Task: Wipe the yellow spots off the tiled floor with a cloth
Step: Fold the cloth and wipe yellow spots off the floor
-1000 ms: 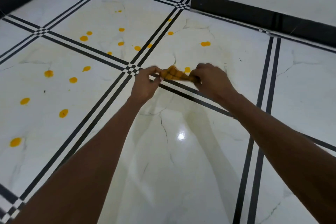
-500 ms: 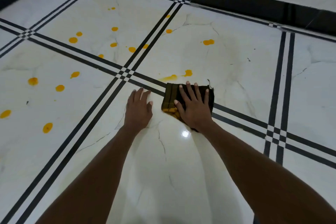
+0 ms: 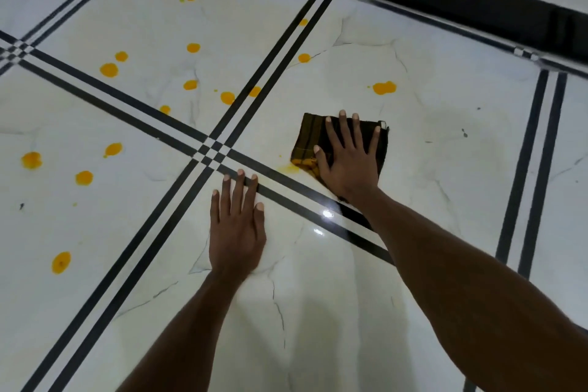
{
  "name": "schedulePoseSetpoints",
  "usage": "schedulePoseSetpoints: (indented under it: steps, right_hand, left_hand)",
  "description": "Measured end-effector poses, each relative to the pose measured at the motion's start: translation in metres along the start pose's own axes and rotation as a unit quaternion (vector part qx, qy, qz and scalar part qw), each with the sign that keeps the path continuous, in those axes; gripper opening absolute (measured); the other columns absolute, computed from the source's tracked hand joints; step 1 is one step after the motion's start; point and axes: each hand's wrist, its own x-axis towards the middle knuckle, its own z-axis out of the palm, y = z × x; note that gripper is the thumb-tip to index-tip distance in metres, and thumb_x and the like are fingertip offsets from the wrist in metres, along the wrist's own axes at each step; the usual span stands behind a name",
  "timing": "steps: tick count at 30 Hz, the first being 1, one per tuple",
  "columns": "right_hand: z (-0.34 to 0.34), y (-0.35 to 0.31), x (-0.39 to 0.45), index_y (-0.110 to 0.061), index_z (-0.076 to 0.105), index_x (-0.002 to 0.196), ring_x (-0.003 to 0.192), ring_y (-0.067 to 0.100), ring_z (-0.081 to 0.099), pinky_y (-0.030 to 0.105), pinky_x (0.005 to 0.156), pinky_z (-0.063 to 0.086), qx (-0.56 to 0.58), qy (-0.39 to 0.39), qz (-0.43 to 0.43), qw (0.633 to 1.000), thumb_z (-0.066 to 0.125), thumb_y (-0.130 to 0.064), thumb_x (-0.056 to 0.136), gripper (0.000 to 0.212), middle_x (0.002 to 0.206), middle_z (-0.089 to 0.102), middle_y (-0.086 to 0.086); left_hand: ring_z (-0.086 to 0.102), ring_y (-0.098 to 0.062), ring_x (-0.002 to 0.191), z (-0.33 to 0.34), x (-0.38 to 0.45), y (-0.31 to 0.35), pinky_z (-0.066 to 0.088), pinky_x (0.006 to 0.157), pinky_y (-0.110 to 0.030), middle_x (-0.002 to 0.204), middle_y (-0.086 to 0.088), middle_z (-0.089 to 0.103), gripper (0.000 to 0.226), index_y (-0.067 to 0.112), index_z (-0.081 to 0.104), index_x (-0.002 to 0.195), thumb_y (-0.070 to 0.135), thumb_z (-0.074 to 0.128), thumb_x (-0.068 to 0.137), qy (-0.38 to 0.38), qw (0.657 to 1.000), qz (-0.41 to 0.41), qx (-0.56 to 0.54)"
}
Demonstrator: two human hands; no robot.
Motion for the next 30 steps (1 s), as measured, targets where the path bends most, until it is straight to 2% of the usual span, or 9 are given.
schedulePoseSetpoints:
  steps: [6, 12, 15, 17, 21, 22, 25, 28, 30]
  right_hand:
    - [0.005, -0.031, 0.03, -0.028, 0.019, 0.167, 0.164, 0.032, 0.005, 0.071, 0.125, 0.005, -0.017, -0.007, -0.042, 0.999, 0.023, -0.061, 0.105, 0.07, 0.176, 0.01, 0.008]
    - [0.003, -0.062, -0.032, -0.027, 0.021, 0.167, 0.164, 0.027, -0.001, 0.072, 0.123, 0.007, -0.01, -0.033, -0.231, 0.972, 0.029, -0.06, 0.107, 0.069, 0.177, 0.005, 0.002]
    - [0.001, -0.045, -0.026, -0.028, 0.021, 0.167, 0.164, 0.026, 0.002, 0.074, 0.122, 0.005, -0.031, -0.037, -0.292, 0.955, 0.029, -0.063, 0.106, 0.071, 0.176, 0.013, -0.005]
    - [0.003, -0.037, 0.009, -0.03, 0.022, 0.166, 0.164, 0.027, 0.005, 0.076, 0.12, 0.005, -0.039, -0.024, -0.28, 0.959, 0.028, -0.063, 0.106, 0.069, 0.175, 0.016, -0.006]
    - [0.015, -0.071, 0.081, -0.027, 0.023, 0.166, 0.163, 0.034, 0.008, 0.082, 0.118, 0.0, -0.031, -0.017, -0.121, 0.992, 0.021, -0.062, 0.106, 0.069, 0.175, 0.017, -0.001]
    - [0.017, -0.09, 0.079, -0.026, 0.025, 0.166, 0.163, 0.035, 0.009, 0.081, 0.118, 0.0, -0.021, -0.018, -0.121, 0.992, 0.022, -0.061, 0.106, 0.07, 0.175, 0.019, 0.001]
    - [0.018, -0.114, 0.023, -0.027, 0.029, 0.165, 0.162, 0.034, 0.015, 0.078, 0.12, 0.005, -0.026, -0.009, -0.239, 0.971, 0.027, -0.056, 0.107, 0.065, 0.174, 0.024, 0.001]
    - [0.007, -0.064, -0.003, -0.034, 0.026, 0.165, 0.163, 0.028, 0.013, 0.074, 0.122, 0.008, -0.022, -0.015, -0.262, 0.965, 0.029, -0.06, 0.107, 0.064, 0.175, 0.019, -0.005]
    - [-0.002, -0.023, 0.017, -0.037, 0.021, 0.166, 0.164, 0.026, 0.008, 0.074, 0.122, 0.008, -0.028, -0.037, -0.223, 0.974, 0.025, -0.063, 0.105, 0.066, 0.176, 0.014, -0.008]
  left_hand:
    - [0.008, -0.024, 0.164, 0.003, 0.002, -0.001, 0.014, 0.133, -0.05, 0.176, -0.004, 0.016, 0.06, 0.021, 0.022, 0.167, 0.042, 0.023, 0.11, 0.014, 1.0, -0.004, -0.009]
    - [0.007, -0.027, 0.164, 0.005, 0.002, -0.001, 0.017, 0.132, -0.053, 0.176, -0.011, 0.012, 0.063, 0.009, 0.02, 0.166, 0.032, 0.031, 0.109, 0.029, 0.999, -0.034, 0.008]
    - [0.008, -0.03, 0.164, 0.007, 0.003, -0.001, 0.014, 0.132, -0.056, 0.175, -0.013, 0.014, 0.062, 0.01, 0.022, 0.166, 0.032, 0.031, 0.109, 0.041, 0.998, -0.027, 0.03]
    - [0.007, -0.028, 0.164, 0.008, 0.002, -0.002, 0.012, 0.132, -0.055, 0.176, -0.011, 0.014, 0.061, 0.012, 0.021, 0.166, 0.035, 0.025, 0.109, 0.042, 0.998, -0.028, 0.029]
    - [0.003, -0.025, 0.165, 0.01, 0.001, -0.002, 0.007, 0.134, -0.052, 0.177, -0.007, 0.01, 0.063, 0.016, 0.017, 0.167, 0.039, 0.021, 0.109, 0.04, 0.998, -0.03, 0.023]
    - [0.002, -0.024, 0.165, 0.011, 0.002, -0.003, 0.007, 0.134, -0.052, 0.177, -0.007, 0.01, 0.062, 0.017, 0.017, 0.167, 0.038, 0.022, 0.109, 0.037, 0.998, -0.032, 0.025]
    - [0.008, -0.023, 0.164, 0.005, -0.001, 0.0, 0.014, 0.132, -0.053, 0.175, -0.007, 0.021, 0.057, 0.014, 0.027, 0.165, 0.032, 0.028, 0.111, 0.054, 0.997, -0.044, -0.029]
    - [0.017, -0.023, 0.163, -0.011, 0.011, 0.002, 0.016, 0.133, -0.05, 0.169, -0.008, 0.037, 0.048, 0.01, 0.043, 0.155, 0.027, 0.032, 0.111, 0.116, 0.979, -0.109, -0.128]
    - [0.016, -0.025, 0.163, -0.022, 0.026, -0.009, 0.01, 0.134, -0.047, 0.17, -0.008, 0.034, 0.049, 0.013, 0.043, 0.156, 0.027, 0.031, 0.111, 0.095, 0.988, -0.08, -0.097]
